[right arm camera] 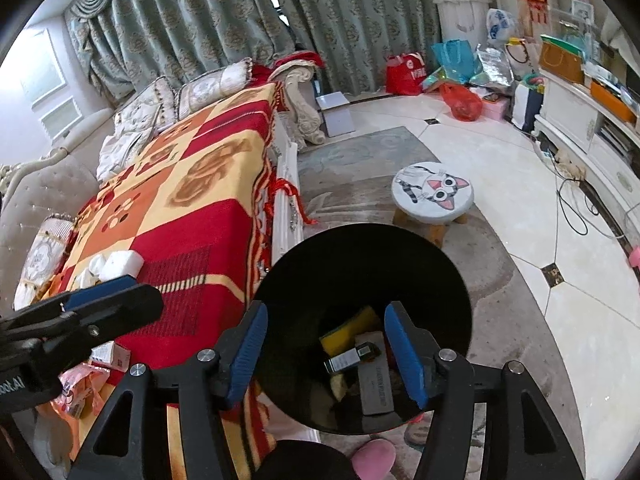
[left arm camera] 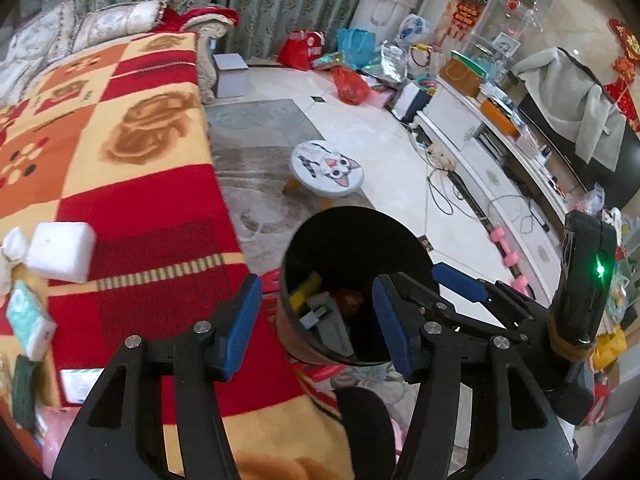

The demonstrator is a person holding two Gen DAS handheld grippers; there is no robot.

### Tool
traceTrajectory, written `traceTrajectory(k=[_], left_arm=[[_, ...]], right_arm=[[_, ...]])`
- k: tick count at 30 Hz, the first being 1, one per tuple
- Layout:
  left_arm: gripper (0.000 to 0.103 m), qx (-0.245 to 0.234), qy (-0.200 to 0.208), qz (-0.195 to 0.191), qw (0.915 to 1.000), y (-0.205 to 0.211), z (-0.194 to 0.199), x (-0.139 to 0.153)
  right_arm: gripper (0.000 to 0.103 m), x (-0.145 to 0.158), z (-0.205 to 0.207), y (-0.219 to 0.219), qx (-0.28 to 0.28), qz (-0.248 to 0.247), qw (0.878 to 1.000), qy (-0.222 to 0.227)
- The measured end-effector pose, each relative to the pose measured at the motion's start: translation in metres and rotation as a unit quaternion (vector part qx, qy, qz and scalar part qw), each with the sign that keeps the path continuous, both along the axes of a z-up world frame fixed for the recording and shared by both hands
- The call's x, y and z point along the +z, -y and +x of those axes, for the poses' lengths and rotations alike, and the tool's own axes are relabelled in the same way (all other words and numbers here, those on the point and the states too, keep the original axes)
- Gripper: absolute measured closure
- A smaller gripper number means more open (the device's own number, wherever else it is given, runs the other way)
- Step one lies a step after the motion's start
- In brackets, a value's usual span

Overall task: Collect trash
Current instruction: 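Move both open tools back over the trash on the bed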

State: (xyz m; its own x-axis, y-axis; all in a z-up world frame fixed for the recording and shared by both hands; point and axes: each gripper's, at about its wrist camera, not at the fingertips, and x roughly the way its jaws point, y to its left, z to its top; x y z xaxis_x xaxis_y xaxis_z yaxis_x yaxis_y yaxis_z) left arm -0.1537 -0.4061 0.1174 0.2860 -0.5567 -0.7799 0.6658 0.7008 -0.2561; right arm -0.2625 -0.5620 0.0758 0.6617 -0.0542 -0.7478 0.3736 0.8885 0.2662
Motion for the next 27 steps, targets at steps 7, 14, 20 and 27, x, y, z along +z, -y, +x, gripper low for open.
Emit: traceTrajectory(k=[7,14,20,27], left_arm=[[0.047,0.034,0.013,0.011,0.9993,-0.039,0.007,0.008],[0.047,0.068,0.033,0.026,0.9968,-0.086,0.018,0.014],[0.047,0.11,0.033,0.045,0.9924,-0.134,0.04,0.009],[0.047,0.15,0.026,0.06,0.9866,-0.189,0.072,-0.002]], right_arm=[[0.042,0.007,0.013,-0.03,0.029,-0.004,1.0,0.003],[0.039,0.009,0.04,-0.076,0.085,0.002,0.996,0.005],[0.036,0.002,0.072,-0.122,0.144,0.004,0.99,-0.003],[0.034,-0.007,0.114,-0.168,0.211,-0.012,0.977,-0.019]])
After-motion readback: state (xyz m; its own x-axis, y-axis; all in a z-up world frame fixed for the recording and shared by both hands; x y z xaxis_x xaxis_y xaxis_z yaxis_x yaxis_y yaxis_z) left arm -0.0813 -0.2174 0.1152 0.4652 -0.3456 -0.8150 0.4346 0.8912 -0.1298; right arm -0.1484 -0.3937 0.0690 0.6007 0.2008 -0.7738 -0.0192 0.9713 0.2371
